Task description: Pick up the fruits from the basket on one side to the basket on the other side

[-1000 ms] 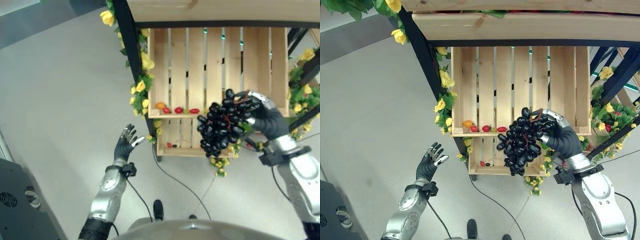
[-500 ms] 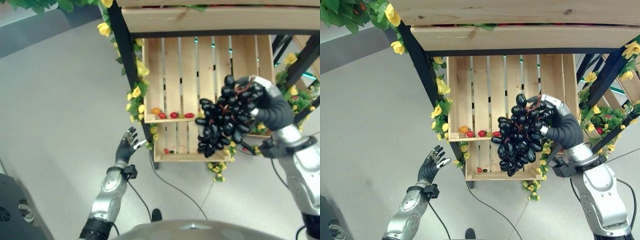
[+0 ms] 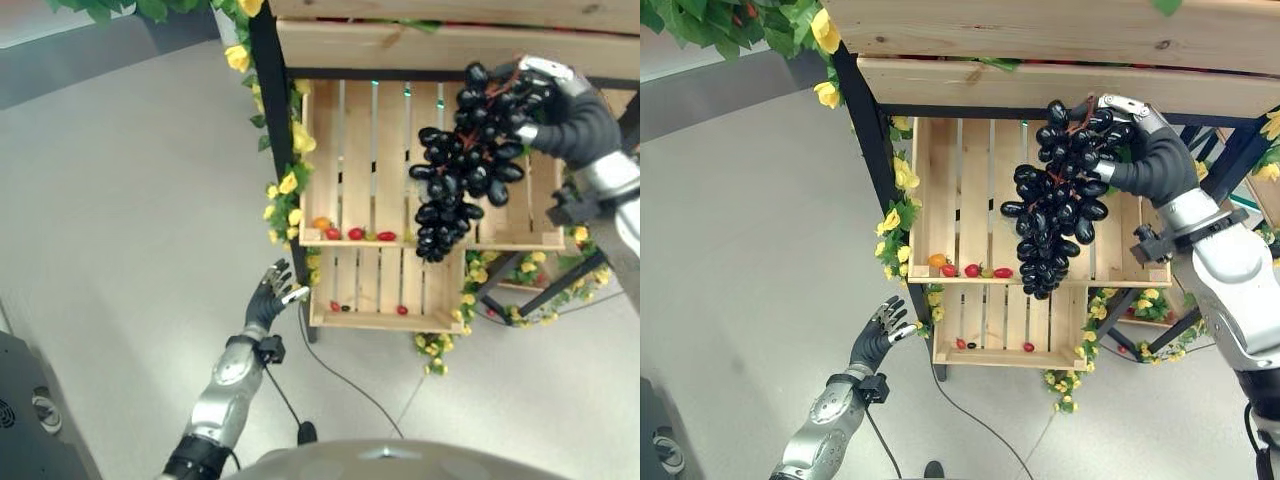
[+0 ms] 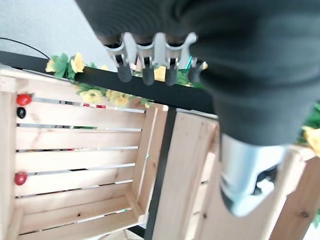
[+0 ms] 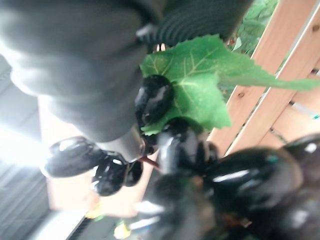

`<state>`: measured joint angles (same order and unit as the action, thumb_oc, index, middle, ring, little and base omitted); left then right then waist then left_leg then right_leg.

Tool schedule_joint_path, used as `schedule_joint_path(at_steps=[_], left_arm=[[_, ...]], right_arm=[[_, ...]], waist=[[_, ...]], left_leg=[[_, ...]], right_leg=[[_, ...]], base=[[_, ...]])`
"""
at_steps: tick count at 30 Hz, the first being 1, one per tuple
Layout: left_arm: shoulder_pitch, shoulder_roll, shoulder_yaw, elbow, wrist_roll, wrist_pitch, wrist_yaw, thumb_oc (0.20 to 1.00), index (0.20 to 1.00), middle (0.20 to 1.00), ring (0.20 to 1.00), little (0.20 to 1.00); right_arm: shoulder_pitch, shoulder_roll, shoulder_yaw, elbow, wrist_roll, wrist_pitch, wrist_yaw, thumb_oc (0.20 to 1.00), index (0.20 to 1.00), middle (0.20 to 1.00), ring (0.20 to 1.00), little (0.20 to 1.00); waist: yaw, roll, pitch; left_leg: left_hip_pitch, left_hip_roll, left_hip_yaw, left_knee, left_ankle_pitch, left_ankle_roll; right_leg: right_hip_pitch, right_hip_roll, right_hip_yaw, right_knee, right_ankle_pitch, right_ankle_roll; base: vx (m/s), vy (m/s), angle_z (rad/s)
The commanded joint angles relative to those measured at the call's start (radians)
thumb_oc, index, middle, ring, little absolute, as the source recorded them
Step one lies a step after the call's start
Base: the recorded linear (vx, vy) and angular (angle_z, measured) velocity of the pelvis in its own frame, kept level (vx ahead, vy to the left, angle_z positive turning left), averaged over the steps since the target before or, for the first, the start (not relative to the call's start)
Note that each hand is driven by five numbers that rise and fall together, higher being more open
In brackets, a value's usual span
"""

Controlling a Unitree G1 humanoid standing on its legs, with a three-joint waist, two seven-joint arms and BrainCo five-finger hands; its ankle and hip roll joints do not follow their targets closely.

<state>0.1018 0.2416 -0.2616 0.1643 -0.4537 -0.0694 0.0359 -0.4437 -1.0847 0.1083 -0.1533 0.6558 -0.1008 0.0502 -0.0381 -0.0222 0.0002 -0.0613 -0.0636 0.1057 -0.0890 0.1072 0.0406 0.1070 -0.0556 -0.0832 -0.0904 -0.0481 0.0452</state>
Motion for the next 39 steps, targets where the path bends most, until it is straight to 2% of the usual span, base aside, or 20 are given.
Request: schedule_joint_path(at_steps=[1, 4, 5, 8, 9, 10, 11, 17, 21, 22, 23, 24, 28, 30, 33, 35, 36, 38, 39], left_arm=[[-0.044, 0.051, -0.034, -0.011, -0.040, -0.025, -0.015, 1.000, 1.000, 1.000, 1.000, 1.000], [-0.045, 0.060, -0.041, -0.020, -0.053, -0.023, -0.020, 1.000, 1.000, 1.000, 1.000, 1.000], [-0.049, 0.073, -0.050, -0.023, -0.059, -0.020, -0.022, 1.000, 1.000, 1.000, 1.000, 1.000], [-0.054, 0.078, -0.053, -0.025, -0.066, -0.020, -0.021, 1.000, 1.000, 1.000, 1.000, 1.000], [-0.062, 0.086, -0.063, -0.030, -0.072, -0.015, -0.022, 1.000, 1.000, 1.000, 1.000, 1.000], [-0.062, 0.085, -0.061, -0.030, -0.072, -0.015, -0.022, 1.000, 1.000, 1.000, 1.000, 1.000], [-0.069, 0.089, -0.062, -0.037, -0.073, -0.014, -0.022, 1.000, 1.000, 1.000, 1.000, 1.000], [-0.076, 0.084, -0.071, -0.043, -0.070, -0.012, -0.007, 1.000, 1.000, 1.000, 1.000, 1.000], [-0.075, 0.086, -0.073, -0.054, -0.071, -0.012, -0.007, 1.000, 1.000, 1.000, 1.000, 1.000], [-0.080, 0.093, -0.086, -0.060, -0.078, -0.014, -0.005, 1.000, 1.000, 1.000, 1.000, 1.000], [-0.080, 0.091, -0.083, -0.060, -0.078, -0.014, -0.005, 1.000, 1.000, 1.000, 1.000, 1.000], [-0.088, 0.093, -0.090, -0.069, -0.082, -0.013, -0.001, 1.000, 1.000, 1.000, 1.000, 1.000], [-0.098, 0.096, -0.094, -0.078, -0.083, -0.010, 0.001, 1.000, 1.000, 1.000, 1.000, 1.000], [-0.101, 0.094, -0.096, -0.086, -0.085, -0.013, 0.004, 1.000, 1.000, 1.000, 1.000, 1.000], [-0.099, 0.086, -0.090, -0.090, -0.082, -0.019, 0.005, 1.000, 1.000, 1.000, 1.000, 1.000], [-0.092, 0.064, -0.077, -0.081, -0.075, -0.021, 0.009, 1.000, 1.000, 1.000, 1.000, 1.000], [-0.091, 0.066, -0.080, -0.081, -0.075, -0.021, 0.009, 1.000, 1.000, 1.000, 1.000, 1.000], [-0.087, 0.050, -0.069, -0.068, -0.069, -0.026, 0.013, 1.000, 1.000, 1.000, 1.000, 1.000], [-0.081, 0.035, -0.061, -0.055, -0.062, -0.027, 0.018, 1.000, 1.000, 1.000, 1.000, 1.000]], right_arm=[[-0.202, -0.037, 0.060, 0.105, 0.065, -0.015, -0.078, 0.200, 0.200, 0.200, 0.200, 0.200], [-0.276, -0.050, 0.123, 0.179, 0.054, -0.002, -0.091, 0.200, 0.200, 0.200, 0.200, 0.200], [-0.355, -0.064, 0.181, 0.253, -0.006, 0.022, -0.106, 0.200, 0.200, 0.200, 0.200, 0.200], [-0.454, -0.042, 0.268, 0.355, -0.015, 0.040, -0.106, 0.200, 0.200, 0.200, 0.200, 0.200], [-0.524, -0.024, 0.326, 0.444, -0.066, 0.061, -0.132, 0.200, 0.200, 0.200, 0.200, 0.200], [-0.533, -0.022, 0.333, 0.449, -0.065, 0.060, -0.132, 0.200, 0.200, 0.200, 0.200, 0.200], [-0.581, -0.007, 0.369, 0.505, -0.128, 0.086, -0.134, 0.200, 0.200, 0.200, 0.200, 0.200], [-0.608, 0.060, 0.373, 0.580, -0.183, 0.095, -0.159, 0.200, 0.200, 0.200, 0.200, 0.200], [-0.661, 0.069, 0.417, 0.652, -0.228, 0.110, -0.160, 0.200, 0.200, 0.200, 0.200, 0.200], [-0.749, 0.109, 0.478, 0.793, -0.285, 0.134, -0.165, 0.200, 0.200, 0.200, 0.200, 0.200], [-0.758, 0.111, 0.486, 0.799, -0.284, 0.132, -0.165, 0.200, 0.200, 0.200, 0.200, 0.200], [-0.812, 0.149, 0.508, 0.891, -0.307, 0.143, -0.181, 0.200, 0.200, 0.200, 0.200, 0.200], [-0.868, 0.205, 0.536, 0.993, -0.332, 0.151, -0.187, 0.200, 0.200, 0.200, 0.200, 0.200], [-0.855, 0.227, 0.513, 1.011, -0.316, 0.144, -0.204, 0.200, 0.200, 0.200, 0.200, 0.200], [-0.744, 0.224, 0.439, 0.910, -0.291, 0.121, -0.208, 0.200, 0.200, 0.200, 0.200, 0.200], [-0.546, 0.218, 0.313, 0.697, -0.242, 0.079, -0.195, 0.200, 0.200, 0.200, 0.200, 0.200], [-0.534, 0.217, 0.304, 0.689, -0.243, 0.082, -0.196, 0.200, 0.200, 0.200, 0.200, 0.200], [-0.398, 0.234, 0.212, 0.563, -0.201, 0.050, -0.183, 0.200, 0.200, 0.200, 0.200, 0.200], [-0.254, 0.267, 0.116, 0.443, -0.166, 0.025, -0.159, 0.200, 0.200, 0.200, 0.200, 0.200]], waist=[[0.044, -0.055, -0.043], [0.049, -0.057, -0.039], [0.056, -0.062, -0.034], [0.060, -0.060, -0.029], [0.067, -0.062, -0.025], [0.065, -0.061, -0.025], [0.068, -0.061, -0.022], [0.079, -0.056, -0.016], [0.083, -0.055, -0.014], [0.091, -0.059, -0.013], [0.089, -0.056, -0.011], [0.093, -0.055, -0.007], [0.095, -0.052, 0.002], [0.095, -0.049, 0.009], [0.097, -0.043, 0.020], [0.094, -0.033, 0.028], [0.096, -0.036, 0.027], [0.093, -0.030, 0.028], [0.092, -0.027, 0.024]], left_leg=[[0.054, -0.004, 0.029, 0.002, -0.112, -0.046], [0.054, -0.003, 0.029, 0.002, -0.113, -0.047], [0.052, -0.003, 0.026, 0.002, -0.113, -0.048], [0.050, -0.003, 0.023, 0.002, -0.112, -0.048], [0.049, -0.003, 0.019, 0.003, -0.112, -0.048], [0.049, -0.003, 0.019, 0.003, -0.112, -0.048], [0.047, -0.003, 0.018, 0.004, -0.112, -0.049], [0.044, -0.003, 0.010, 0.003, -0.113, -0.048], [0.042, -0.003, 0.007, 0.003, -0.113, -0.049], [0.043, -0.004, 0.007, 0.003, -0.114, -0.050], [0.043, -0.003, 0.007, 0.003, -0.114, -0.050], [0.042, -0.003, 0.006, 0.003, -0.114, -0.051], [0.035, -0.002, 0.004, 0.003, -0.111, -0.051], [0.026, -0.002, 0.002, 0.004, -0.109, -0.051], [0.015, -0.002, -0.003, 0.004, -0.105, -0.051], [0.011, -0.004, -0.007, 0.003, -0.105, -0.049], [0.011, -0.004, -0.008, 0.003, -0.105, -0.049], [0.013, -0.007, -0.010, 0.002, -0.106, -0.048], [0.018, -0.010, -0.013, 0.002, -0.109, -0.046]], right_leg=[[-0.061, -0.042, 0.011, 0.040, -0.004, 0.067], [-0.060, -0.043, 0.008, 0.041, -0.006, 0.066], [-0.060, -0.044, 0.002, 0.044, -0.006, 0.067], [-0.061, -0.045, -0.001, 0.046, -0.006, 0.067], [-0.063, -0.046, -0.003, 0.049, -0.007, 0.066], [-0.063, -0.046, -0.003, 0.049, -0.007, 0.066], [-0.064, -0.046, -0.004, 0.050, -0.008, 0.066], [-0.060, -0.047, -0.010, 0.046, -0.011, 0.065], [-0.060, -0.047, -0.012, 0.043, -0.011, 0.064], [-0.058, -0.047, -0.012, 0.038, -0.010, 0.062], [-0.058, -0.047, -0.012, 0.037, -0.009, 0.062], [-0.059, -0.045, -0.011, 0.036, -0.008, 0.062], [-0.066, -0.044, -0.010, 0.037, -0.005, 0.060], [-0.073, -0.044, -0.011, 0.038, -0.003, 0.061], [-0.085, -0.045, -0.011, 0.041, -0.003, 0.062], [-0.088, -0.049, -0.015, 0.044, -0.005, 0.064], [-0.088, -0.049, -0.016, 0.045, -0.005, 0.064], [-0.084, -0.052, -0.019, 0.045, -0.008, 0.064], [-0.079, -0.054, -0.020, 0.042, -0.010, 0.065]], base=[[0.00, 0.000, 0.00], [0.01, 0.004, -0.03], [0.00, 0.000, 0.00], [0.00, 0.004, -0.08], [0.01, 0.003, -0.18], [0.01, 0.006, -0.21], [0.01, 0.007, -0.13], [0.00, 0.001, -0.02], [0.00, 0.000, 0.01], [0.01, 0.001, 0.05], [0.00, 0.001, -0.06], [-0.01, -0.001, -0.15], [-0.01, 0.001, -0.07], [-0.04, 0.006, -0.21], [-0.04, 0.006, 0.39], [0.00, 0.006, 0.51], [0.00, 0.008, 0.42], [0.02, 0.010, 0.74], [0.03, 0.007, 0.45]])
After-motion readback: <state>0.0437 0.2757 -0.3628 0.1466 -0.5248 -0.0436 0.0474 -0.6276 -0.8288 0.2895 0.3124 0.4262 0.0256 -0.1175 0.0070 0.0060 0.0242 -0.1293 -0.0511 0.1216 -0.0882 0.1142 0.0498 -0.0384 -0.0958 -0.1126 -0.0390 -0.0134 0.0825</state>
